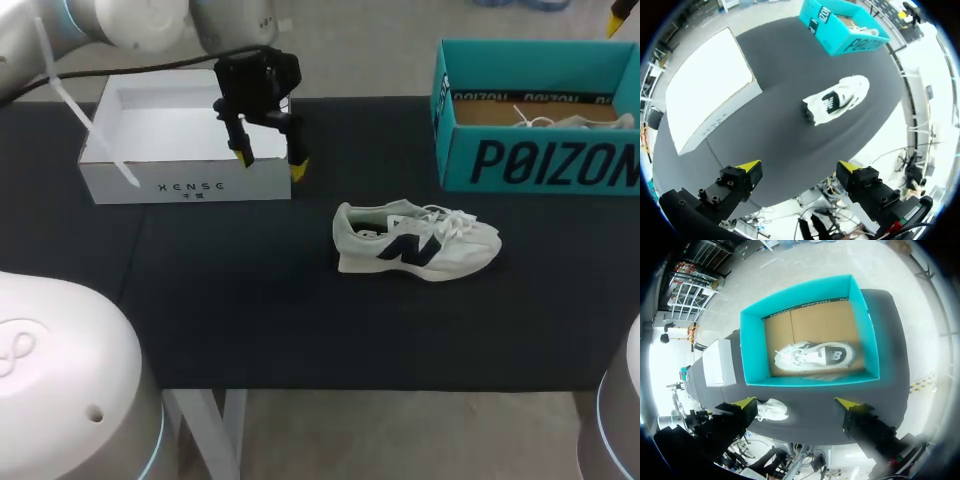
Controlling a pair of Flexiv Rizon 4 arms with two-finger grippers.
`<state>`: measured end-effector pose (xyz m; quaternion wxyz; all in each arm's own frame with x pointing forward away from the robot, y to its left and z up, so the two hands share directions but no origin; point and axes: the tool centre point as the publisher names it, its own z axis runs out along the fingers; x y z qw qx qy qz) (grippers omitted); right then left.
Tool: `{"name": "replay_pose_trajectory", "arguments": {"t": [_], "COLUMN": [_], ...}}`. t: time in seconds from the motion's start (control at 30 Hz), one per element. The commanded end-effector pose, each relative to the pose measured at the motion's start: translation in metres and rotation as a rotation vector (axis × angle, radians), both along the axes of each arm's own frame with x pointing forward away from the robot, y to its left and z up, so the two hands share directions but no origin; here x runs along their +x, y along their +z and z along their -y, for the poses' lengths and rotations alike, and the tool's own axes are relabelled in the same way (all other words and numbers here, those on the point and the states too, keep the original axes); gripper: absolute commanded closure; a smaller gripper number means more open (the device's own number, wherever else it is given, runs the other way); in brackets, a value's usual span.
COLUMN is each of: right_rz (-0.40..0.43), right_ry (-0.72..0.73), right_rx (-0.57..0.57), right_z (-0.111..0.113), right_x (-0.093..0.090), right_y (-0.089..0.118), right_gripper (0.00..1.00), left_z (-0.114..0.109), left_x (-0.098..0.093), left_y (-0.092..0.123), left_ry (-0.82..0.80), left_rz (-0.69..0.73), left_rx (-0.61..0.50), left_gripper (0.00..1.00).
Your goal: Take the shoe out of the shoebox, open the shoe tongue, remove and reinsert the insole, then place the shoe into the shoebox
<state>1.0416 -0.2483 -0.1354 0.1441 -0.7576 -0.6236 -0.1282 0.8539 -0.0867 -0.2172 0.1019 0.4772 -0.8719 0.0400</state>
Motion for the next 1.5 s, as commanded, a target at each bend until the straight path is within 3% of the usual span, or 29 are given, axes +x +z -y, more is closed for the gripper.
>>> {"name": "replay_pose_trajectory", "arguments": {"t": [0.03,0.3,0.43,0.63,0.73,1.3,1.33,1.4,1.43,1.5], "right_rz": [0.001,0.001,0.001,0.001,0.001,0.001,0.001,0.001,0.001,0.001], "right_ry": [-0.001,-0.001,-0.001,-0.001,-0.001,-0.001,-0.001,-0.001,-0.001,-0.001], "right_rx": [-0.001,-0.001,-0.001,-0.001,-0.001,-0.001,-0.001,-0.001,-0.001,-0.001], "right_z": [0.0,0.0,0.0,0.0,0.0,0.0,0.0,0.0,0.0,0.0], "right_x": [-0.001,-0.001,-0.001,-0.001,-0.001,-0.001,-0.001,-0.001,-0.001,-0.001], "right_y": [0.0,0.0,0.0,0.0,0.0,0.0,0.0,0.0,0.0,0.0], "right_gripper": [0.0,0.0,0.0,0.0,0.0,0.0,0.0,0.0,0.0,0.0], "left_z": [-0.003,-0.003,-0.004,0.001,0.006,0.006,0.01,0.014,0.017,0.021], "left_x": [0.009,0.009,0.003,-0.006,-0.012,-0.012,-0.01,-0.009,-0.011,-0.016], "left_y": [-0.004,-0.004,-0.003,0.027,0.043,0.043,0.041,0.038,0.034,0.03], "left_ry": [-0.441,-0.441,-0.491,-0.556,-0.58,-0.58,-0.651,-0.575,-0.648,-0.71], "left_rz": [-0.262,-0.262,-0.013,0.233,0.275,0.275,0.45,0.513,0.699,0.834], "left_rx": [-0.228,-0.228,-0.323,-0.414,-0.403,-0.403,-0.412,-0.499,-0.541,-0.631], "left_gripper": [0.0,0.0,0.0,0.0,0.0,0.0,0.0,0.0,0.0,0.0]}}
